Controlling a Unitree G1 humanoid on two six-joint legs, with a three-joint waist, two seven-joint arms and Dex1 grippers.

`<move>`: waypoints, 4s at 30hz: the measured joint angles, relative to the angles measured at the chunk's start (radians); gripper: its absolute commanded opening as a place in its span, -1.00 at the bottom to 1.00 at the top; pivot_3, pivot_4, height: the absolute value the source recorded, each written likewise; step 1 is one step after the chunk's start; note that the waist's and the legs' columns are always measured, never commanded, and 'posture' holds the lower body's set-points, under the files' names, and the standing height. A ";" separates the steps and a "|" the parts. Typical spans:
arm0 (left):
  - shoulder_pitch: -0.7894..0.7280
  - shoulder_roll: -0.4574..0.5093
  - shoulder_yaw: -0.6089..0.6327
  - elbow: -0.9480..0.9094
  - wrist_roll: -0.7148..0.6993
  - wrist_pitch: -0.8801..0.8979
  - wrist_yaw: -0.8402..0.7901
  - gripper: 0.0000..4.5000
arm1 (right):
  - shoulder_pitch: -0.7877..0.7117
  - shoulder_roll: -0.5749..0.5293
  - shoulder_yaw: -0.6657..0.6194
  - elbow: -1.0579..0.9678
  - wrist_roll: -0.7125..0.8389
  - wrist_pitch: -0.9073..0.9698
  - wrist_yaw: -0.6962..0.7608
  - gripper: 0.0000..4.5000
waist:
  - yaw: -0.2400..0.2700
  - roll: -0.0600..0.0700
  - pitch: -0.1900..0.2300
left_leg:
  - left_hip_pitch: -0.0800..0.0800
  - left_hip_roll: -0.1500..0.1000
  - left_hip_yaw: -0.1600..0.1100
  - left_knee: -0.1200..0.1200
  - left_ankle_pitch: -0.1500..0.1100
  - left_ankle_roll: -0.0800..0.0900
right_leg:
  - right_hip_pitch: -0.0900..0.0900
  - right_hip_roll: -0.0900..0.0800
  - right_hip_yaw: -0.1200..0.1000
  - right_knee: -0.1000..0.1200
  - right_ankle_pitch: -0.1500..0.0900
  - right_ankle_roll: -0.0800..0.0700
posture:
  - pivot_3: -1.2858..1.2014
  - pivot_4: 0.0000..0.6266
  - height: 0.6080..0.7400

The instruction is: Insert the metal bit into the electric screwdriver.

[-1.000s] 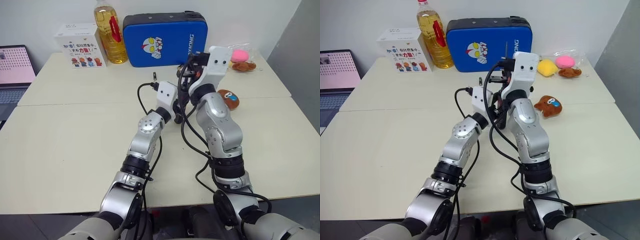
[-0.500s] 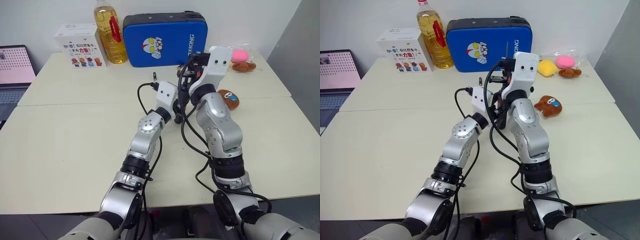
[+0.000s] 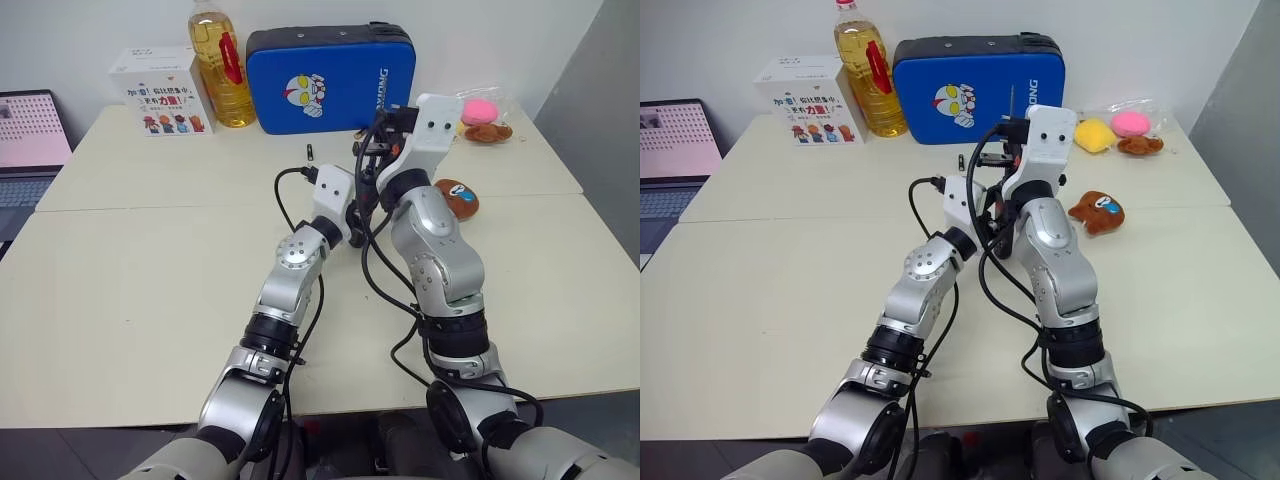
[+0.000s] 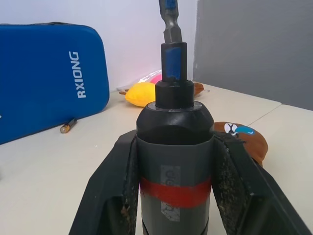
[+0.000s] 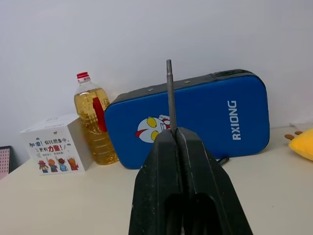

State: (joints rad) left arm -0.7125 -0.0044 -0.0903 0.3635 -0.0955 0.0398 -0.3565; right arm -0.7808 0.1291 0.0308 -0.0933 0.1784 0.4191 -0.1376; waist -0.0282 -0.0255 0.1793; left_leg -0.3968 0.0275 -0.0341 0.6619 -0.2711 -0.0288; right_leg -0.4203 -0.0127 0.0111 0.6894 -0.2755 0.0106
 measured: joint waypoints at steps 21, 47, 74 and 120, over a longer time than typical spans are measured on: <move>-0.001 -0.011 0.011 0.000 -0.004 0.013 0.018 -0.25 | 0.007 -0.002 0.032 -0.046 -0.041 0.070 0.007 -0.99 | 0.000 0.000 0.000 | 0.001 0.000 0.000 0.000 0.000 0.000 | 0.000 0.000 0.000 0.000 0.000 0.000 | 0.03 -0.52 1.00; -0.004 0.006 0.010 0.003 0.001 0.013 0.015 -0.25 | 0.024 -0.020 0.018 -0.090 -0.044 0.198 0.033 -0.99 | -0.001 0.000 -0.001 | 0.001 0.000 0.001 0.000 0.000 0.000 | 0.000 0.000 0.001 0.001 0.000 0.000 | 0.03 -0.52 1.00; -0.007 0.009 0.010 0.011 0.005 0.012 0.017 -0.25 | 0.024 -0.050 0.002 -0.130 -0.045 0.314 0.078 -0.99 | -0.001 0.000 -0.001 | 0.002 0.000 0.002 0.000 0.000 0.000 | 0.000 0.001 0.002 0.001 0.000 0.000 | 0.03 -0.52 1.00; -0.022 0.017 -0.001 0.036 0.014 -0.019 -0.002 -0.25 | -0.097 -0.269 -0.243 -0.065 0.250 0.596 0.319 0.42 | 0.000 0.000 -0.003 | 0.000 0.000 0.002 0.000 0.000 0.000 | -0.001 0.002 0.002 0.000 0.000 0.000 | 0.03 -0.52 1.00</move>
State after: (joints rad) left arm -0.7342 0.0129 -0.0916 0.3993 -0.0818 0.0206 -0.3589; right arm -0.8774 -0.1400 -0.2124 -0.1580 0.4286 1.0151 0.1817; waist -0.0284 -0.0252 0.1764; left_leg -0.3969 0.0271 -0.0319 0.6618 -0.2713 -0.0284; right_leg -0.4211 -0.0111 0.0129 0.6898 -0.2755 0.0106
